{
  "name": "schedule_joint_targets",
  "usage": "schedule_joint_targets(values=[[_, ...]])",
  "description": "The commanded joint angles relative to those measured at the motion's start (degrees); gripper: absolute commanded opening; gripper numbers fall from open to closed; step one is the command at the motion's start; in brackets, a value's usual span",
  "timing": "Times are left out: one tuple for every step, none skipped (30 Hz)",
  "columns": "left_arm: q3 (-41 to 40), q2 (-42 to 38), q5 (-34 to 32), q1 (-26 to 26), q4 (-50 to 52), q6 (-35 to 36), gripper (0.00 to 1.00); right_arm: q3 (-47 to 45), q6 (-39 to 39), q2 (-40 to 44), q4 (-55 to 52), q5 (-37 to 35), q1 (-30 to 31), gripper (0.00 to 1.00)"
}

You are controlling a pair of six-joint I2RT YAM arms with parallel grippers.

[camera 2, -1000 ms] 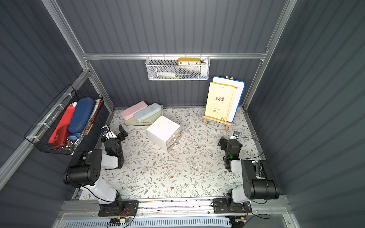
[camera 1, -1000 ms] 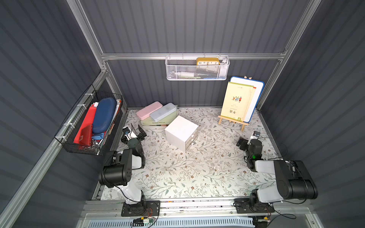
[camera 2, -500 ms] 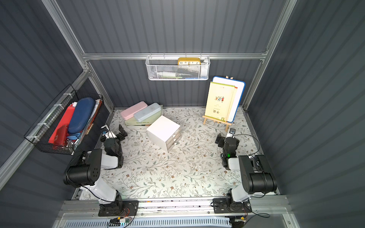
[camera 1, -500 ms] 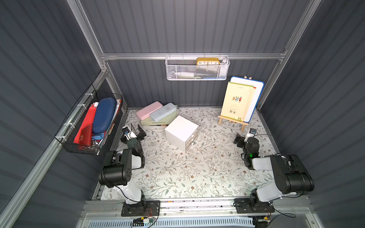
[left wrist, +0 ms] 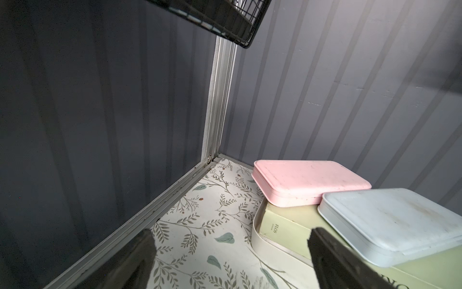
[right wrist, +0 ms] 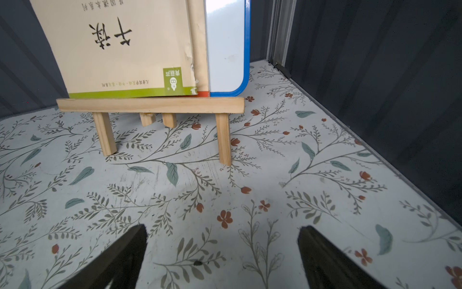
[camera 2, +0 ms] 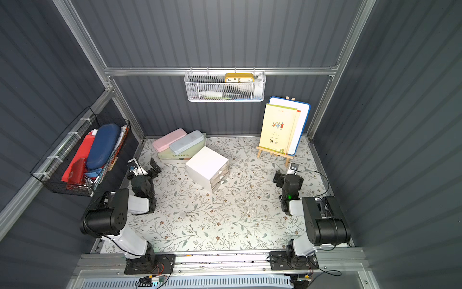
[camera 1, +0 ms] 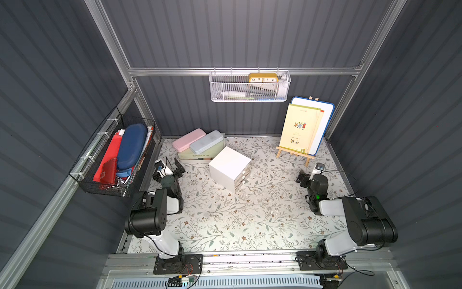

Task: Put the bluetooth earphones in the drawer according to color
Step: Reset both arms

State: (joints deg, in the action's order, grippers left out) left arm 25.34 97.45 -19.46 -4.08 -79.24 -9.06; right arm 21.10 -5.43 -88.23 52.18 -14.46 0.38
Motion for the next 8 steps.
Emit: schedule_joint_targets(values=[[0.85, 0.02, 0.29, -0.14, -0.51, -0.43, 0.99, 0.32, 0.36, 0.32, -0.15, -0.64, 0.19, 0.99], [0.72, -0.06, 0.30, -0.14, -0.65, -0.43, 0.99, 0.34, 0.33, 0.32, -0.15, -0.66, 0.22, 0.99], [0.76, -0.08, 0.19, -0.14, -0.65, -0.50, 0.99, 0.33, 0.34, 0.32, -0.15, -0.66, 0.20, 0.99], [0.84, -0.07, 0.09, -0.14, -0.55, -0.52, 0.99, 0.32, 0.33, 0.33, -0.15, -0.61, 0.19, 0.99], [0.85, -0.07, 0.00, -0.14, -0.48, -0.52, 0.99, 0.27, 0.38, 0.35, -0.14, -0.65, 0.15, 0.99], [0.83, -0.07, -0.05, -0.14, -0.46, -0.53, 0.99, 0.34, 0.33, 0.29, -0.11, -0.64, 0.19, 0.99], [0.76, -0.09, 0.00, -0.14, -0.50, -0.54, 0.99, 0.30, 0.24, 0.36, -0.15, -0.84, 0.17, 0.99], [0.76, -0.16, -0.03, -0.14, -0.56, -0.52, 0.99, 0.33, 0.20, 0.25, -0.08, -0.95, 0.17, 0.99]])
